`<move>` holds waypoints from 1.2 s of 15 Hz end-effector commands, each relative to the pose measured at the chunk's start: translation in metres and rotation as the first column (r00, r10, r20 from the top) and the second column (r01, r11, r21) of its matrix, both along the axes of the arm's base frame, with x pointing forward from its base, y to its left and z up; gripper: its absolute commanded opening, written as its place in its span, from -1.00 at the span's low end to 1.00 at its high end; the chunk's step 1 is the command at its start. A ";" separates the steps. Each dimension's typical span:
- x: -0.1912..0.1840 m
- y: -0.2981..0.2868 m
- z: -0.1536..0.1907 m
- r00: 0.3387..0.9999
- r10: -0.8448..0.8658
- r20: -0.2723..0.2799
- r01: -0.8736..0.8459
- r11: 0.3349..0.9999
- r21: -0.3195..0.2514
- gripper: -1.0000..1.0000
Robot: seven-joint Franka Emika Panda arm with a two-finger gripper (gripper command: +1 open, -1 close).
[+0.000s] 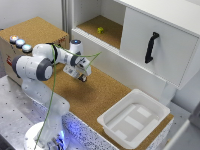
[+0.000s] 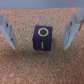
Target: Rotate the purple block to the left
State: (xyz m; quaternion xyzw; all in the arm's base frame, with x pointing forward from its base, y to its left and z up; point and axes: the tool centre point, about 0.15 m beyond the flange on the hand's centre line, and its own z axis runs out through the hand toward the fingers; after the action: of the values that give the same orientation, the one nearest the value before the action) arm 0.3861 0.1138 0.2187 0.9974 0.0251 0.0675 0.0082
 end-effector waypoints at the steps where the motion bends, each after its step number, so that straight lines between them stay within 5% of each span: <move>1: 0.034 0.006 -0.022 0.996 -0.072 -0.043 0.068 0.994 -0.083 -1.00; 13: 0.026 0.001 -0.009 0.995 -0.099 -0.031 0.096 0.992 -0.085 -1.00; 18: 0.008 0.010 0.053 0.999 -0.017 0.034 0.022 0.989 -0.144 -1.00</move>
State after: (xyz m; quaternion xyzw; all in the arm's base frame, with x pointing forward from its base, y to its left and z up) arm 0.4091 0.1122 0.2180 0.9972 0.0038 0.0740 0.0111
